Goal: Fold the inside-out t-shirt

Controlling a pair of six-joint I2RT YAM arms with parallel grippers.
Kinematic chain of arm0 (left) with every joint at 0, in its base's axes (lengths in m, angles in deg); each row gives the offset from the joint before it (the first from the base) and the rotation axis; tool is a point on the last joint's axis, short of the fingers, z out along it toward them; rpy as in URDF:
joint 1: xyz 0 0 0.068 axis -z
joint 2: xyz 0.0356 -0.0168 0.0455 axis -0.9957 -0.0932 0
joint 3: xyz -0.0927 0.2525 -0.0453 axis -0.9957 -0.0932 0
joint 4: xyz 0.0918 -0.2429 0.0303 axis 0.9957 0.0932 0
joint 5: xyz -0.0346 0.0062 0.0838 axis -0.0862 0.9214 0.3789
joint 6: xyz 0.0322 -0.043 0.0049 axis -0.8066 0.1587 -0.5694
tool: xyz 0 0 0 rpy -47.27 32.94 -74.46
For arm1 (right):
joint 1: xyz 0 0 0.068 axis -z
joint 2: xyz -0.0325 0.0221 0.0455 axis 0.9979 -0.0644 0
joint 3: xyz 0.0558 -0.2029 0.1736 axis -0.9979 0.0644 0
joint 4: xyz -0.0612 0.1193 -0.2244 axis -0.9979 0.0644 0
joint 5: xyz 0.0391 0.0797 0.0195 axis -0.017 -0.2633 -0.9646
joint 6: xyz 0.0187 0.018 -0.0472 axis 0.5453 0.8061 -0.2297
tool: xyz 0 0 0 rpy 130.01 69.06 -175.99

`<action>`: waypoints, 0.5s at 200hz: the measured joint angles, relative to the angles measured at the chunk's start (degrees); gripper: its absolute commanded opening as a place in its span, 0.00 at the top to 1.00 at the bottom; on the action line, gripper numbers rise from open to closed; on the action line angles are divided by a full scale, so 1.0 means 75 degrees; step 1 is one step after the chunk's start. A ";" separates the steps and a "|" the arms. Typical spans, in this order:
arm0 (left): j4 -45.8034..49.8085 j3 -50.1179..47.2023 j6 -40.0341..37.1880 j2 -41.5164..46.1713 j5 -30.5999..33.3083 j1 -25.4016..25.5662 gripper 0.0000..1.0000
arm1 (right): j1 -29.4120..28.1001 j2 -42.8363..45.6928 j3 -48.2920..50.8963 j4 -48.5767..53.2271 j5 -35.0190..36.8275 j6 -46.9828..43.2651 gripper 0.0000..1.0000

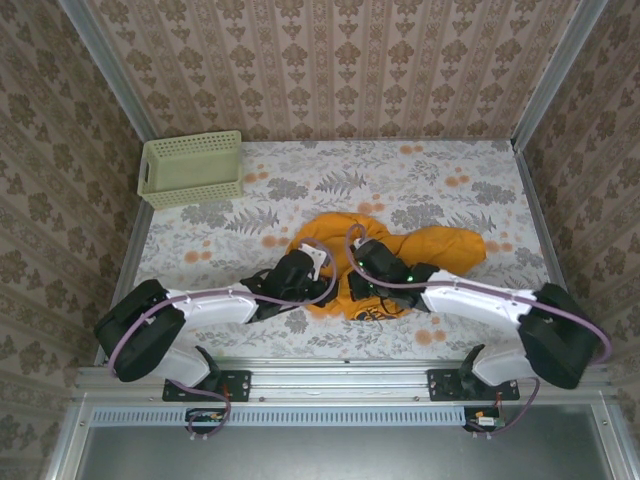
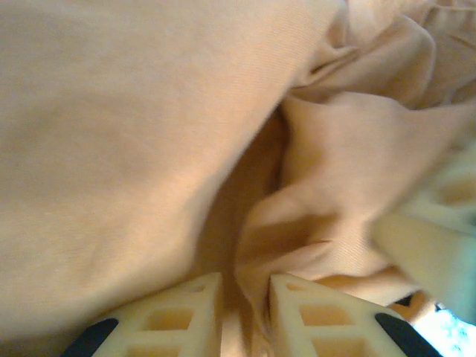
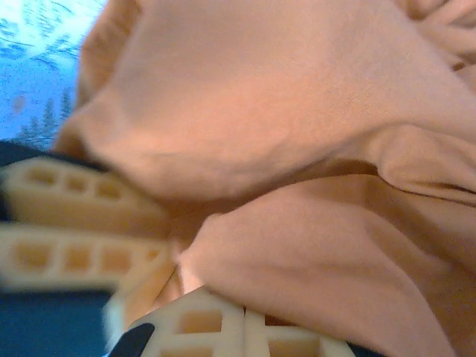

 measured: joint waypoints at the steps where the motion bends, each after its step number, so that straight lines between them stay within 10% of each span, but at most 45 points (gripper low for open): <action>1: 0.0000 0.0000 0.0009 0.0000 0.0006 -0.0012 0.76 | -0.0012 0.0026 0.0000 0.0020 0.0012 0.0003 1.00; 100: 0.1247 0.0020 0.0230 0.0819 0.0539 -0.0761 0.53 | -0.0213 0.3241 0.0172 0.2838 0.1367 0.0702 1.00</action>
